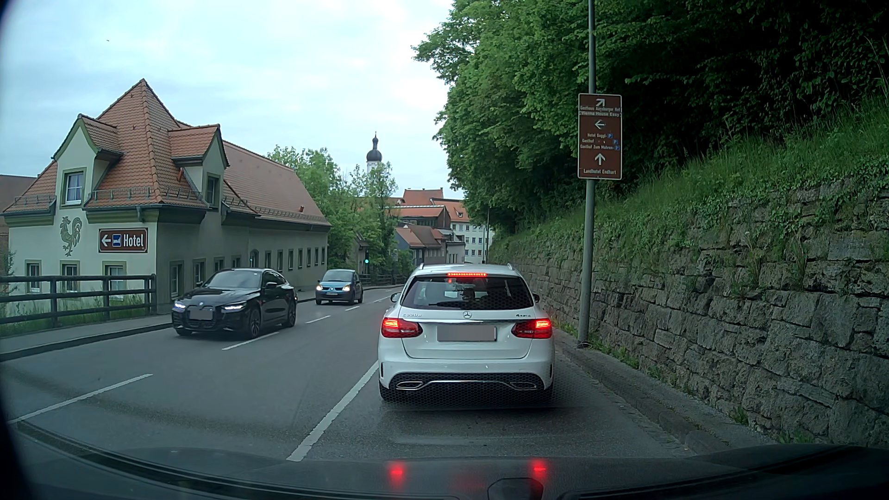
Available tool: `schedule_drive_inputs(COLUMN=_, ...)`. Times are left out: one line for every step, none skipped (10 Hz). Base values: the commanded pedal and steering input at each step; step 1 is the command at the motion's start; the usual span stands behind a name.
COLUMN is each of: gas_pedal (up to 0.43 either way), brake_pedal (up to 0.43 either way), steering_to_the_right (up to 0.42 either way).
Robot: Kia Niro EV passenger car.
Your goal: Follow the waypoints while adhering to traffic rules and regulations
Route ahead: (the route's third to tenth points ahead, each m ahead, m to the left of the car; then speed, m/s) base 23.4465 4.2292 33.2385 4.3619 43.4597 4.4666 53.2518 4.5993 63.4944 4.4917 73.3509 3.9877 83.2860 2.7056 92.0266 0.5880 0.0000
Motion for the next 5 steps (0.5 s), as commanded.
schedule_drive_inputs(gas_pedal=0.000, brake_pedal=0.226, steering_to_the_right=-0.009)
schedule_drive_inputs(gas_pedal=0.000, brake_pedal=0.226, steering_to_the_right=-0.009)
schedule_drive_inputs(gas_pedal=0.000, brake_pedal=0.226, steering_to_the_right=-0.009)
schedule_drive_inputs(gas_pedal=0.000, brake_pedal=0.226, steering_to_the_right=-0.009)
schedule_drive_inputs(gas_pedal=0.000, brake_pedal=0.226, steering_to_the_right=-0.009)
